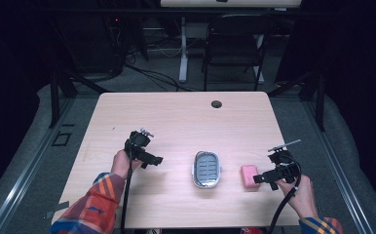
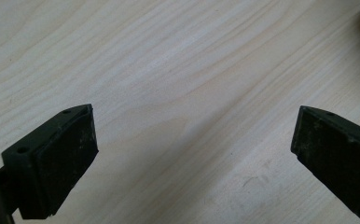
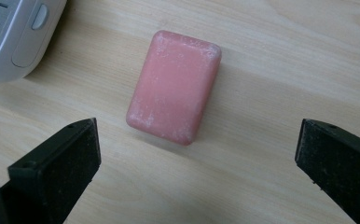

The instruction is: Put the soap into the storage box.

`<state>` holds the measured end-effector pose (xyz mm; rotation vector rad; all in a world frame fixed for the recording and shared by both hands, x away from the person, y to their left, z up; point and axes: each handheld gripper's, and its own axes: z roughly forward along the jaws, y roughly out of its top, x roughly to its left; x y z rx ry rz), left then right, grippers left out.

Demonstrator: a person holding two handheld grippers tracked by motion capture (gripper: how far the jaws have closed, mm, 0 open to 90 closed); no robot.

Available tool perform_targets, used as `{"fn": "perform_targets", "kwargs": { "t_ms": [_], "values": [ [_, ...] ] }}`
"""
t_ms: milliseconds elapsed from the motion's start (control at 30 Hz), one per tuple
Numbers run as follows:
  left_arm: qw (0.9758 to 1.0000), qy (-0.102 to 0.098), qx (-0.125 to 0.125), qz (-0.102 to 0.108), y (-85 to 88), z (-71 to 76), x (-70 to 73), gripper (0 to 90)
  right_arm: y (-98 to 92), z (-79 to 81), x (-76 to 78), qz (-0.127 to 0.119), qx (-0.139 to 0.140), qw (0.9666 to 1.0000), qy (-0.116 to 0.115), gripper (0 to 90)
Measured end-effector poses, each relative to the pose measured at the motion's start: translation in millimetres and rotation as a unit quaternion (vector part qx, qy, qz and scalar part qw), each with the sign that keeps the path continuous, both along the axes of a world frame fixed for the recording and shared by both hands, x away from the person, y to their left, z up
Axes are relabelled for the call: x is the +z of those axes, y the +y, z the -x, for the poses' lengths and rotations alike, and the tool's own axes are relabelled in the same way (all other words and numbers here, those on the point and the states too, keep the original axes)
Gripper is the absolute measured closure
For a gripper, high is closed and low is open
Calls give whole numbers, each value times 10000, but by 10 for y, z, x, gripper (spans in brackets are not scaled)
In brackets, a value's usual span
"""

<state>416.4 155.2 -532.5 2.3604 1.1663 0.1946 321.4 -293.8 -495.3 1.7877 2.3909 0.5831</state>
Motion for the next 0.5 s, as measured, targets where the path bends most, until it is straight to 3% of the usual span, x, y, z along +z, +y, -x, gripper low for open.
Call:
{"fn": "perform_targets", "kwargs": {
  "t_ms": [500],
  "values": [
    [10000, 23, -27, -11, -6, -2, -5, 5, 169, -216, -67, 106, 61, 9995, 301, 0]
  ]
}}
